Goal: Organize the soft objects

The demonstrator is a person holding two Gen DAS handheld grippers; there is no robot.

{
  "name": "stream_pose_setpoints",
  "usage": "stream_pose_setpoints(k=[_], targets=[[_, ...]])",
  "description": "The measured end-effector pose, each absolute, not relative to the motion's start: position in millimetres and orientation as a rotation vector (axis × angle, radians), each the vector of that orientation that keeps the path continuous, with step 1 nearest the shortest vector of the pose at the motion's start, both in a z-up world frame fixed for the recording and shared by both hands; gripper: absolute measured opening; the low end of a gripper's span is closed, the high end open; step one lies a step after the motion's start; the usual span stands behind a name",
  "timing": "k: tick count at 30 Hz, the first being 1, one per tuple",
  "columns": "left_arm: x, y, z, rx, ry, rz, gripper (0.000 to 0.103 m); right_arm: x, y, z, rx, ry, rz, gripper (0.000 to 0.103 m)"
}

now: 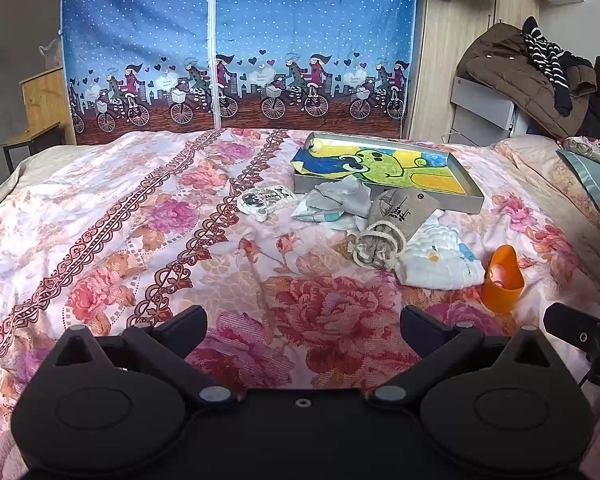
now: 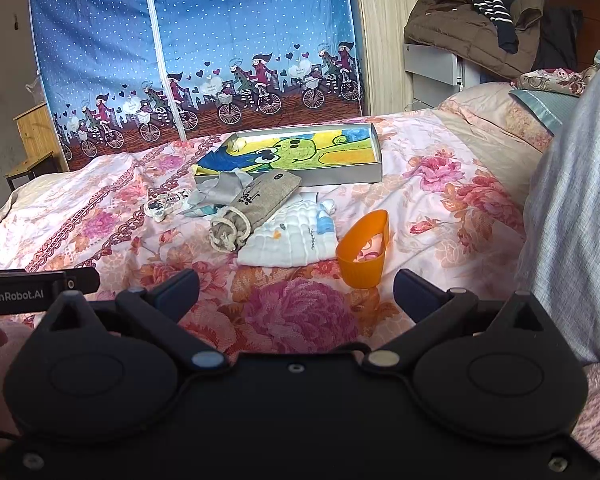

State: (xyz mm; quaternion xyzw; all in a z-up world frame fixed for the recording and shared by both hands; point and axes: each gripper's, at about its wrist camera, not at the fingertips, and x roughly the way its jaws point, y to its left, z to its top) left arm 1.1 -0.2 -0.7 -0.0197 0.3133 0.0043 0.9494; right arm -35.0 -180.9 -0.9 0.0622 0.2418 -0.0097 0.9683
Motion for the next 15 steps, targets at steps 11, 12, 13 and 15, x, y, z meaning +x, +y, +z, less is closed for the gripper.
stream_pose_setpoints(k=[11,12,13,15], targets=[[-1.9,-7.7,-3.5,-0.038,0.639,0.007,0.102,-34.7,-180.8,-1.2,0.126,0.491,-0.019,0.103],[-1.9,-7.8,-3.6,-0.038,0.638,0.007,0.102,-34.6,-180.9,-1.2,0.127,0.491,-0.019,0.103],[-1.9,-7.6,-3.5,-0.039,0.638,0.006,0.102,-34.7,-180.9,-1.2,0.127,0.491,-0.019,0.103],[-1.8,-7.8,-3.6,-0.039,0.639,0.007,0.102,-34.5,-180.9,-1.2,0.127,0.491,-0.019,0.103]])
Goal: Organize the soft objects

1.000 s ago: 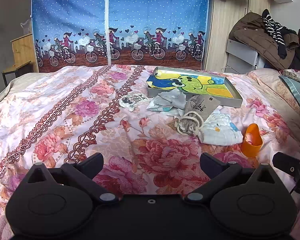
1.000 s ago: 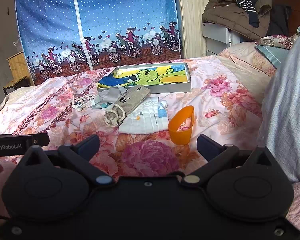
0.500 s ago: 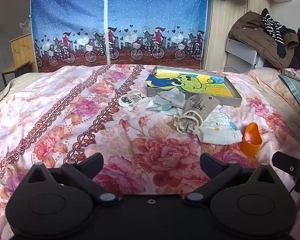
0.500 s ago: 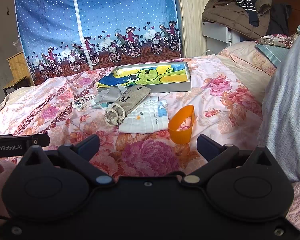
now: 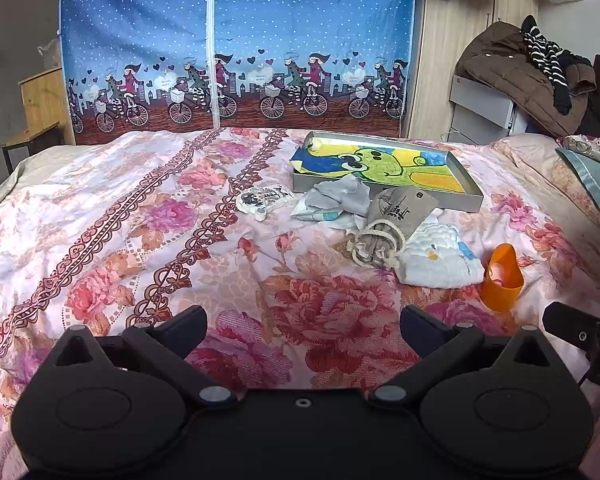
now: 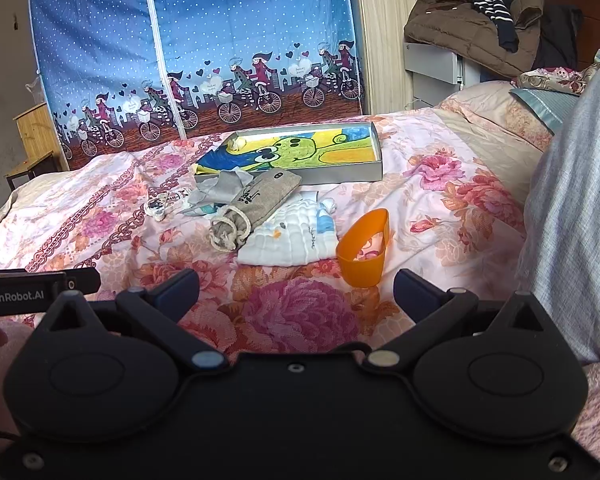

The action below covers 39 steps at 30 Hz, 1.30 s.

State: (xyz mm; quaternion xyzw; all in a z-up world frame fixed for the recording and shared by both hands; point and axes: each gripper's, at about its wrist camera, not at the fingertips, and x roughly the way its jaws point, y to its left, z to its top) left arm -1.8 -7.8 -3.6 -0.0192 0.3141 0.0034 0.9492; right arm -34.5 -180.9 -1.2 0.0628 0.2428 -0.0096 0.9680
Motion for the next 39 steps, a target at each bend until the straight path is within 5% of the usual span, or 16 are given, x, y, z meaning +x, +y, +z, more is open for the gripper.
stream_pose_setpoints(k=[39], targets=[[9,1,-12,-0.058,0.673,-0.003,0.102,-28,-179,0,0.112,0.543,-0.059,0.103]])
